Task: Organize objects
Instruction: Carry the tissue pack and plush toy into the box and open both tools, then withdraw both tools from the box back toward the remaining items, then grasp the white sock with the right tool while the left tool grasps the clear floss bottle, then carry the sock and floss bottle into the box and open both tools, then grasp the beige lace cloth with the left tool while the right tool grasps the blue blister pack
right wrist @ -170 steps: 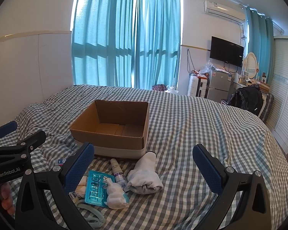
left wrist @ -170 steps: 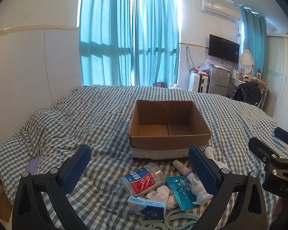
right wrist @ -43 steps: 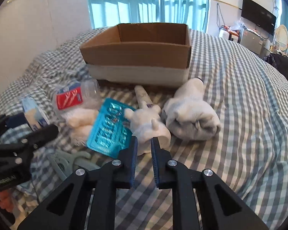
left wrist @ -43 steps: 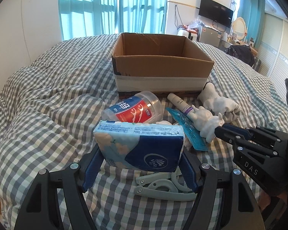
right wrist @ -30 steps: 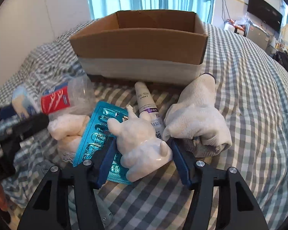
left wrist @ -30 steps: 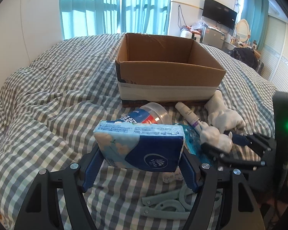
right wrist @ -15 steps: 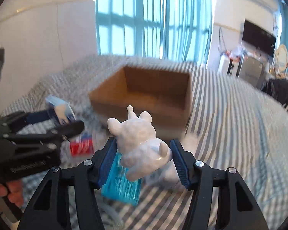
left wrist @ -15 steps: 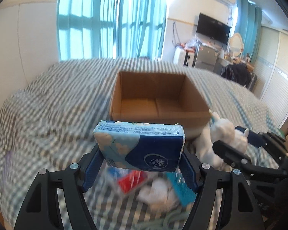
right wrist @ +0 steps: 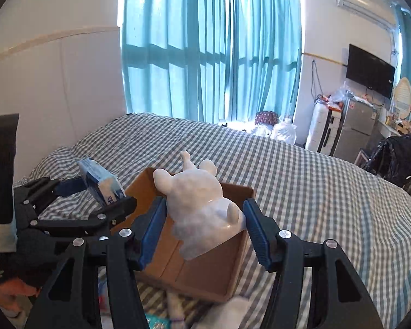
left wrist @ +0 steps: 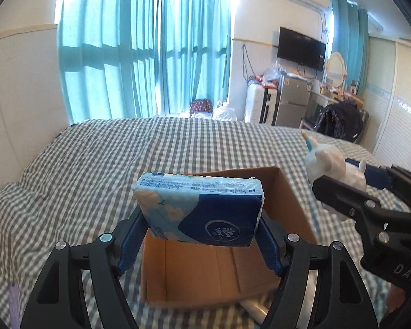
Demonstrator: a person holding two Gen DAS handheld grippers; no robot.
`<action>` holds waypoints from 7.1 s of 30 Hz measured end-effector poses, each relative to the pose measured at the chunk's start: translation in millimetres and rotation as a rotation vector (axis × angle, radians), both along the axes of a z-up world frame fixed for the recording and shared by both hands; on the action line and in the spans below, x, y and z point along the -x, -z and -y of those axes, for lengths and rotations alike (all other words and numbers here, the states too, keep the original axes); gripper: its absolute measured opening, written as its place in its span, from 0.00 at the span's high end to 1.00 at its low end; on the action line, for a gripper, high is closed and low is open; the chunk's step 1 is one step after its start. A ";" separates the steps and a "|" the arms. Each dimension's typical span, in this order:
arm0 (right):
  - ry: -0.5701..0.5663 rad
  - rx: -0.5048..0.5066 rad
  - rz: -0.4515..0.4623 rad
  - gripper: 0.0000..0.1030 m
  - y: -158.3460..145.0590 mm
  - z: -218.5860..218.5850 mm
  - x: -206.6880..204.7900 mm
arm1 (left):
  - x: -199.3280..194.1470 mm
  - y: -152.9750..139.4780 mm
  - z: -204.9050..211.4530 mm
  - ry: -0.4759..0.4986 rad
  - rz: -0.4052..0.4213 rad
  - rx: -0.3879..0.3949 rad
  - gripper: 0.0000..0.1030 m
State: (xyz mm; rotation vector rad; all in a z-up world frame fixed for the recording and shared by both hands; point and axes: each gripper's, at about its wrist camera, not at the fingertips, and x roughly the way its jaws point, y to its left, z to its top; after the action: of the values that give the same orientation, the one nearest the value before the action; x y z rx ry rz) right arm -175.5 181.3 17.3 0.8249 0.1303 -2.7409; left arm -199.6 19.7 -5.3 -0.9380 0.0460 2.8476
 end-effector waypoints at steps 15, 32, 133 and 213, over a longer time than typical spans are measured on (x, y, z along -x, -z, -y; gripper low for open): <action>-0.017 0.104 0.104 0.37 64.2 -16.4 81.9 | 52.3 60.3 -6.4 0.025 0.120 0.030 0.17; 0.023 -0.007 -0.062 0.15 -45.6 -28.2 -30.2 | -31.6 -16.8 13.4 -0.060 -0.008 0.013 0.00; 0.141 -0.023 0.215 0.60 127.3 -52.4 -126.7 | -125.0 127.3 47.3 -0.294 0.306 -0.099 0.08; 0.086 0.034 -0.028 0.30 -12.6 -55.6 -129.8 | -108.0 -2.3 13.3 -0.126 0.011 0.081 0.00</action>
State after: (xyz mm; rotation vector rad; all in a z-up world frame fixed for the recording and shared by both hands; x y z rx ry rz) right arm -45.8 236.8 29.9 0.8016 0.0552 -2.8275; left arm -91.6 6.4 -3.0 -1.0066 0.1058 2.9764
